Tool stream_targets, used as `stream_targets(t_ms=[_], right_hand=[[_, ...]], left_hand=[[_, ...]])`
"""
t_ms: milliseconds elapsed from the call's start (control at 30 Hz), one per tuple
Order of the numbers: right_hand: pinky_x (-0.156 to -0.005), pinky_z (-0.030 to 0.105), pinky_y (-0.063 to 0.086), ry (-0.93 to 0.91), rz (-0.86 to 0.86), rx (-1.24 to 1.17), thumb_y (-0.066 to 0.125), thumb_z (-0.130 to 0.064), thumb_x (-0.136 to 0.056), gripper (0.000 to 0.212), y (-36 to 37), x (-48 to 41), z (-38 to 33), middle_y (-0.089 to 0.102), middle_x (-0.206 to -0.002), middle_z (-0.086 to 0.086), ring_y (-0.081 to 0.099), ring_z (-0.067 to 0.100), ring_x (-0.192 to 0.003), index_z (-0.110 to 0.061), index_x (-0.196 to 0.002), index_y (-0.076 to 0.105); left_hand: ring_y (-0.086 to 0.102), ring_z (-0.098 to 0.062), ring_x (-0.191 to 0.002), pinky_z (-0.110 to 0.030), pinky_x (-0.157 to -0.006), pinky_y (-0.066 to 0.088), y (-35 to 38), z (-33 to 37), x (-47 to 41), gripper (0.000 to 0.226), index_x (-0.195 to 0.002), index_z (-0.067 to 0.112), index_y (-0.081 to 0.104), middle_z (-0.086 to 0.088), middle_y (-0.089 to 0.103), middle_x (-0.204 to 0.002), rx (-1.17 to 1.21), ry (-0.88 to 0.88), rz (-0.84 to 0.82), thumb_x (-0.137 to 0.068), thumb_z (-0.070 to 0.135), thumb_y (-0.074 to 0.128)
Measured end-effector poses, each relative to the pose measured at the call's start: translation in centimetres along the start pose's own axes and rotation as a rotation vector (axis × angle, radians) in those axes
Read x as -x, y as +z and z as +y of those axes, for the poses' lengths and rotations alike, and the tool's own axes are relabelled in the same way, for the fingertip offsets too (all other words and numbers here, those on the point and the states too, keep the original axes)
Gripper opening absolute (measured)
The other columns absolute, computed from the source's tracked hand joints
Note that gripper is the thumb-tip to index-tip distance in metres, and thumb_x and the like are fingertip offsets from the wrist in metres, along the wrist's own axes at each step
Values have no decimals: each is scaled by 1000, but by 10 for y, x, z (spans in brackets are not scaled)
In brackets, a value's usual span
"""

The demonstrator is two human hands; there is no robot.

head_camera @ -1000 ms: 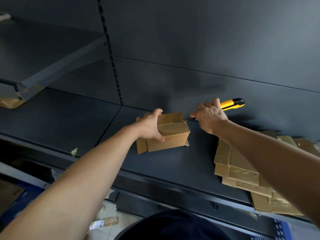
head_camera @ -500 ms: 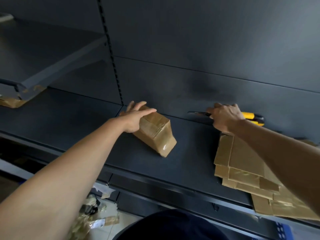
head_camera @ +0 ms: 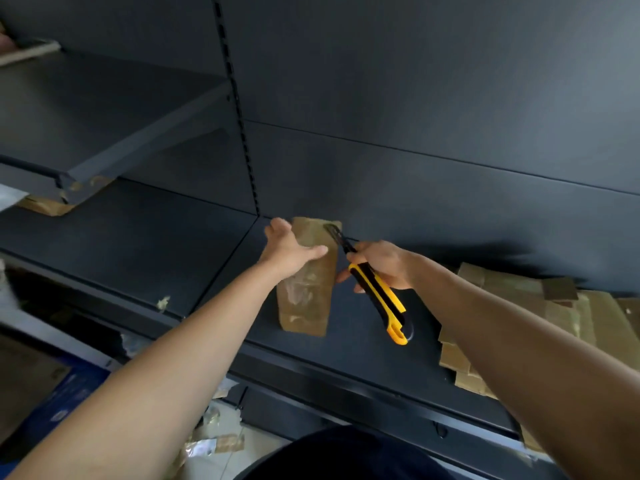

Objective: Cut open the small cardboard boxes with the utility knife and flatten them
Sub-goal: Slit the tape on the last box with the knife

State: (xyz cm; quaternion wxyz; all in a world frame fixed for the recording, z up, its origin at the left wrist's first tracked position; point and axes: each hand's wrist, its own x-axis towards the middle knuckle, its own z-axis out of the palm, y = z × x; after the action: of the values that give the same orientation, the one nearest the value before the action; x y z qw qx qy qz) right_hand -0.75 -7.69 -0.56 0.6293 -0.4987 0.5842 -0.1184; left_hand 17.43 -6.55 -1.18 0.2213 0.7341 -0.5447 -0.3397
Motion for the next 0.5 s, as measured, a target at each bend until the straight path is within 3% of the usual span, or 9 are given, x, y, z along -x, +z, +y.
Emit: stream_targets(t_ms=[67,133,200,267,367,500], right_hand=[[-60,32,54,-7,11,11,41,-16,-101,16,0,-1,0,70,-91,16,61,27,-74,-11,-106,56],[-55,31,53,-55,155,53,45,-16,-99,14,-4,-3,1,64,-79,13,60,25,-65,-10,-99,57],[-53,30,53,-100,245,174,47,-17,-98,15,-10,-5,1,55,-72,10,53,20,-55,-14,-86,56],[-58,32,56,-113,290,362,46,-19,-97,14,-15,-6,3,52,-74,7,53,20,-57,-17,-86,54],[-61,31,51,-182,328,675,44,-25,-98,12,-27,0,5,56,-85,4,59,23,-72,-26,-101,56],[-71,29,34,-275,324,1140,42,-29,-98,16,-44,12,3,54,-96,-4,50,21,-90,-36,-104,55]], left_hand=[[39,-26,-124,-36,-90,38,0,-1,3,96,-140,18,28,-8,26,-139,-172,17,-106,-68,66,69],[19,-34,-137,-47,-102,29,0,3,5,113,-149,30,14,-8,13,-149,-423,-29,-169,-59,84,58],[11,-35,-138,-51,-103,25,2,8,6,127,-151,31,-1,-9,7,-151,-574,-39,-174,-52,90,54],[11,-33,-140,-53,-103,25,10,12,7,135,-151,23,-6,-10,6,-153,-581,-24,-203,-51,88,58],[16,-30,-141,-50,-106,26,12,18,3,123,-151,18,7,-7,17,-155,-579,40,-245,-59,73,67],[7,-28,-144,-50,-110,20,-6,18,-8,117,-150,38,5,5,14,-158,-619,104,-382,-58,67,71]])
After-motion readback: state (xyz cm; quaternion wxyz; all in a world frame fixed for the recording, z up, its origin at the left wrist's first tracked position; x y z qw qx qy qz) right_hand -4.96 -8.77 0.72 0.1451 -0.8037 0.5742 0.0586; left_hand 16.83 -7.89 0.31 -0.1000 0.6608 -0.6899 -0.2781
